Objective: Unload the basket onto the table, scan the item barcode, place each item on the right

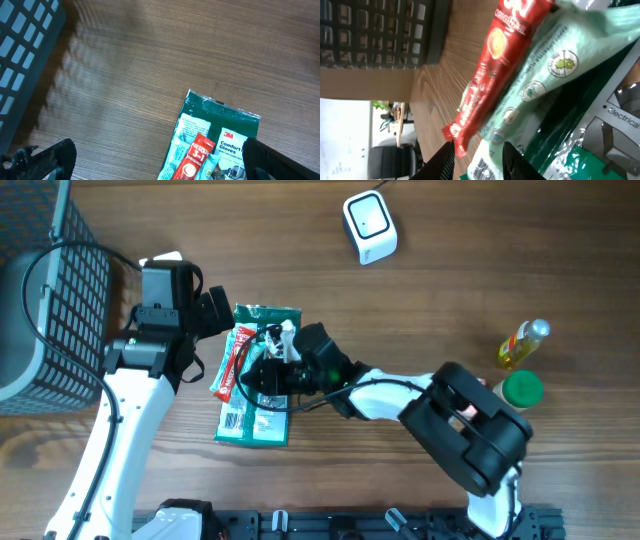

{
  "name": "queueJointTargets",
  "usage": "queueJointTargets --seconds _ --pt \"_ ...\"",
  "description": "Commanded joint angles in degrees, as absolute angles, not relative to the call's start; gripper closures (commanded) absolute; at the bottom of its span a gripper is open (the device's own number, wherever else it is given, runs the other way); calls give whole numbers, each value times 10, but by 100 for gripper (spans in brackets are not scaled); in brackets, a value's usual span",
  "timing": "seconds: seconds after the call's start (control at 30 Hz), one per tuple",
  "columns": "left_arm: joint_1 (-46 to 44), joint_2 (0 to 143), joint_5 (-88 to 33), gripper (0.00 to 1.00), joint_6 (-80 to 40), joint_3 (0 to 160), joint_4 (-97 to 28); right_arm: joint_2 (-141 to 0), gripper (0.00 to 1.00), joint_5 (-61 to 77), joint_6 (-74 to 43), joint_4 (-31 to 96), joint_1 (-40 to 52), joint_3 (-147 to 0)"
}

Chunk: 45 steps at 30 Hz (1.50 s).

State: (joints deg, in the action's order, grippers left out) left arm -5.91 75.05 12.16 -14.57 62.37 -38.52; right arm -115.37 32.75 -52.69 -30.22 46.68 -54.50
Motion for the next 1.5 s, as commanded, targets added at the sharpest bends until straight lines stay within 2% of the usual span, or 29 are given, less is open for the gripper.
queueJointTargets --seconds 0.0,0.3,0.83,1.03,1.07,1.17,1.23,1.27,1.3,1.47 --pt "-57 749 125 0 -155 630 -383 -1082 66 260 -522 -279 462 -544" --pt "-57 749 125 0 -155 630 -383 -1111 61 193 -540 -240 461 -544" --pt "-57 749 125 0 -155 630 -383 -1198 58 156 -608 -336 501 -544" --pt "-57 749 125 0 -155 630 -383 -1213 66 146 -617 -336 503 -544" --pt "-57 749 125 0 -155 630 -383 -1213 70 145 -617 -336 503 -544" --pt "-57 749 125 0 -155 630 -383 -1213 91 144 -617 -340 502 -544" --pt "-57 749 125 0 -155 630 -383 -1213 89 147 -616 -356 502 -544" --pt "-57 749 125 0 -155 630 -383 -1213 80 146 -616 -362 502 -544" --pt "-57 749 125 0 -155 630 -383 -1213 77 146 -616 -366 502 -544" --pt "-57 749 125 0 -155 630 -383 -1215 78 115 -617 -351 503 -544"
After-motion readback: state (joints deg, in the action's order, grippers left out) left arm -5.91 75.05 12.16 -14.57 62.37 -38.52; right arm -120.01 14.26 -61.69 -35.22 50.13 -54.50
